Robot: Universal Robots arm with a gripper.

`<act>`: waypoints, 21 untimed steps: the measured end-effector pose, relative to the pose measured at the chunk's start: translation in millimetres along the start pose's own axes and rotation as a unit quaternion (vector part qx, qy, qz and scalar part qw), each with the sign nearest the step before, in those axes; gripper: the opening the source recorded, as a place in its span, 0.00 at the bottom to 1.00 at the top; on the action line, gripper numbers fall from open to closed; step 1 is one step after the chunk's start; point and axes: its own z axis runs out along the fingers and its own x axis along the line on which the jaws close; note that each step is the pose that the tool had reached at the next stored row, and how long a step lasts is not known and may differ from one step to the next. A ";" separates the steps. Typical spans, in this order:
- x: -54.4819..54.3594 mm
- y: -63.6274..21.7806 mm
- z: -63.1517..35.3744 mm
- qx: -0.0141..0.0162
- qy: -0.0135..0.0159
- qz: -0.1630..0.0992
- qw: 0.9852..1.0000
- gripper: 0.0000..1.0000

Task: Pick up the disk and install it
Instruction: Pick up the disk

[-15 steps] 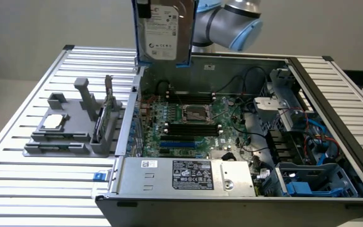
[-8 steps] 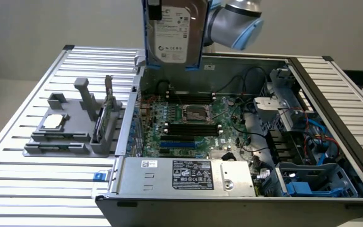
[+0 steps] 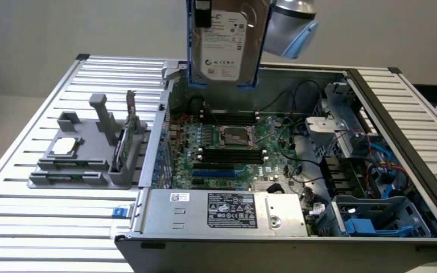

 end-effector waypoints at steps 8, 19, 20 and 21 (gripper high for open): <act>18.8 -24.8 -1.7 0.000 -0.001 0.000 1.000 0.33; 42.0 -67.5 -1.6 0.000 -0.003 0.000 1.000 0.33; 44.1 -71.3 -1.6 0.000 -0.003 0.000 1.000 0.33; 46.2 -74.9 -1.5 0.000 -0.003 0.000 1.000 0.33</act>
